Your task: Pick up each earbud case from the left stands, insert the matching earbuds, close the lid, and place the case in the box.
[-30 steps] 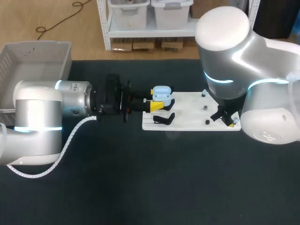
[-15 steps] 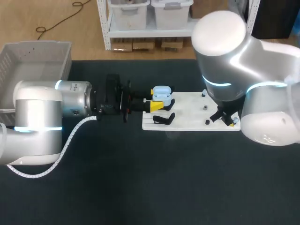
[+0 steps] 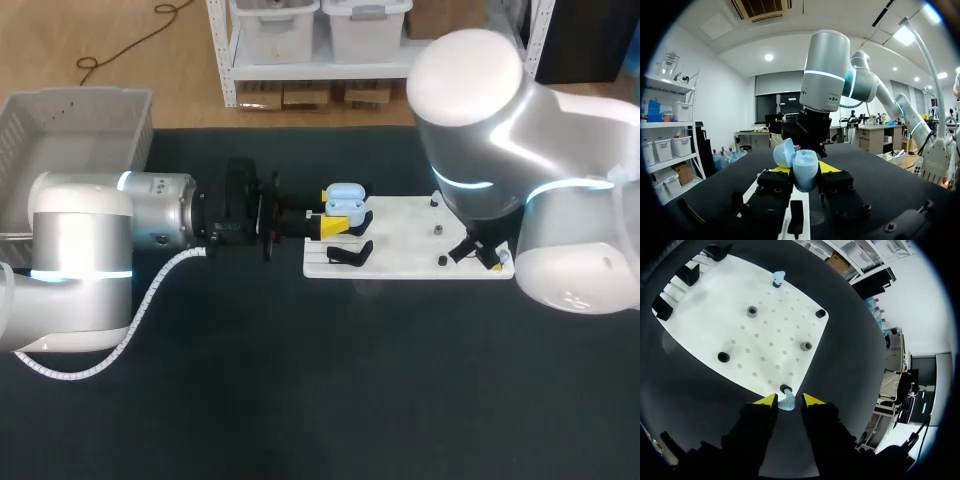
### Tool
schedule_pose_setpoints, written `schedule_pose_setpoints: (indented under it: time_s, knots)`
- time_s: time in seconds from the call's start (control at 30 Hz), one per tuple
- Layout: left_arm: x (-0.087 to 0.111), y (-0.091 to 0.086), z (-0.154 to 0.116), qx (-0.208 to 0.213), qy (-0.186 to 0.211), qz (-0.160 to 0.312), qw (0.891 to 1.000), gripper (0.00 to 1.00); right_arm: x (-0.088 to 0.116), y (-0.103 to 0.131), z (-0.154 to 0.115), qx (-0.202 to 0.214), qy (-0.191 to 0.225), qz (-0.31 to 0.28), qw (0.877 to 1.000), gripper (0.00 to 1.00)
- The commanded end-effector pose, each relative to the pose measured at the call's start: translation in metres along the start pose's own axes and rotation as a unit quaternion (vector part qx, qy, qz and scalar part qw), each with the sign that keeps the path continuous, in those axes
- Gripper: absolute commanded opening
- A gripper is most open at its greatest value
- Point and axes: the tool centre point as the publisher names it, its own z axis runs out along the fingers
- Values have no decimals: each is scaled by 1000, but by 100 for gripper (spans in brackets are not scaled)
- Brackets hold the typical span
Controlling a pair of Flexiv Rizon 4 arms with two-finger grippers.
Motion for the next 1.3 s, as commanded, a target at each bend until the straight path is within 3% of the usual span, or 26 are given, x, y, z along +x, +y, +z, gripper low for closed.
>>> schedule_pose_setpoints:
  time_s: [0.03,0.13,0.3,0.6,1.07,1.3]
  knots:
    - [1,-1,0,-2,-1,1,1000,0,1,1,1,3,-1,1,1000,28]
    - [1,-1,0,-2,-1,1,1000,0,1,1,1,4,-1,1,1000,25]
    - [1,-1,0,-2,-1,1,1000,0,1,1,2,6,-1,2,1000,0]
    - [1,-1,0,-2,-1,1,1000,0,3,0,-11,10,-4,5,1000,0]
    - [1,-1,0,-2,-1,1,1000,0,3,11,-110,-34,24,101,994,0]
    - [1,-1,0,-2,-1,1,1000,0,-8,35,-161,-60,67,144,985,0]
